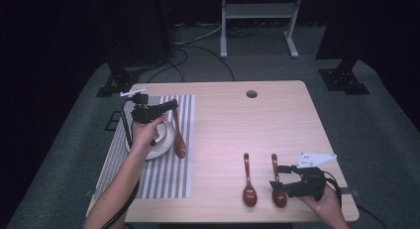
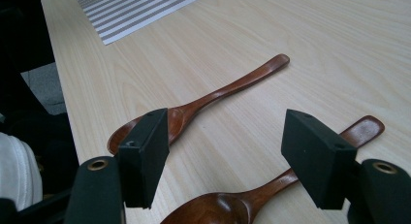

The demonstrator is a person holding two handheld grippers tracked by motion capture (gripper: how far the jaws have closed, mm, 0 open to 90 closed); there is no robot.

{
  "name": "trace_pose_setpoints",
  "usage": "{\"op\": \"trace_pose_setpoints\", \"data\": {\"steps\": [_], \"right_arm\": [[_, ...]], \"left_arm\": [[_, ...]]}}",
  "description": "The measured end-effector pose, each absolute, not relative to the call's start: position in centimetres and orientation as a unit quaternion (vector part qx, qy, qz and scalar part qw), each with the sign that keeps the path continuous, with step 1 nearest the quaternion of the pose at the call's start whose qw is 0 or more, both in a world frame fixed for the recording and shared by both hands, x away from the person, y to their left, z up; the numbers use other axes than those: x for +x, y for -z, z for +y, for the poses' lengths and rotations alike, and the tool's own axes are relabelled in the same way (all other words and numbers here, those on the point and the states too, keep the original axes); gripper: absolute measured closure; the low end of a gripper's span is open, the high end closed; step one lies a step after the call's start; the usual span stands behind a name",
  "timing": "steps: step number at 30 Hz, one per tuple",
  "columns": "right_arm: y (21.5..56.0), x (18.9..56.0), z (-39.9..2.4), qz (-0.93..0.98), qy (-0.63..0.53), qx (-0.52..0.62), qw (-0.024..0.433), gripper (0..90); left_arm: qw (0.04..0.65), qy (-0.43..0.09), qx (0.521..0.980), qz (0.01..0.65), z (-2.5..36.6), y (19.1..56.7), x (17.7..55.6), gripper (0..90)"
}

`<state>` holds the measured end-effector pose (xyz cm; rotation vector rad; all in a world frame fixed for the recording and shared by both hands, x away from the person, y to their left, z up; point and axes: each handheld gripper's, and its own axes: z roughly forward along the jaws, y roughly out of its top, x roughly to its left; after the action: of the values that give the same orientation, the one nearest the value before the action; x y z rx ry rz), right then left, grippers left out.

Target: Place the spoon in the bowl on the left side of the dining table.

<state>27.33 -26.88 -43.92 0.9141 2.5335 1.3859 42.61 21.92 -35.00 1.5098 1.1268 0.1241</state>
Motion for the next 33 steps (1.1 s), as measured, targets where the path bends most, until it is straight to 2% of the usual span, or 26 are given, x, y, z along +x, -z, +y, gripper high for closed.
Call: {"op": "trace_pose_setpoints", "data": {"steps": [19, 33], "right_arm": [[43.9, 27.4, -26.9, 0.833, -0.460, 0.303, 0.056, 32.7], [43.9, 27.4, -26.9, 0.831, -0.462, 0.304, 0.055, 32.7]], "left_arm": [[0.582, -0.092, 0.625, 0.513, 25.7, 33.8, 43.4, 84.2], [0.580, -0.104, 0.608, 0.532, 27.0, 33.6, 44.1, 84.3]]}}
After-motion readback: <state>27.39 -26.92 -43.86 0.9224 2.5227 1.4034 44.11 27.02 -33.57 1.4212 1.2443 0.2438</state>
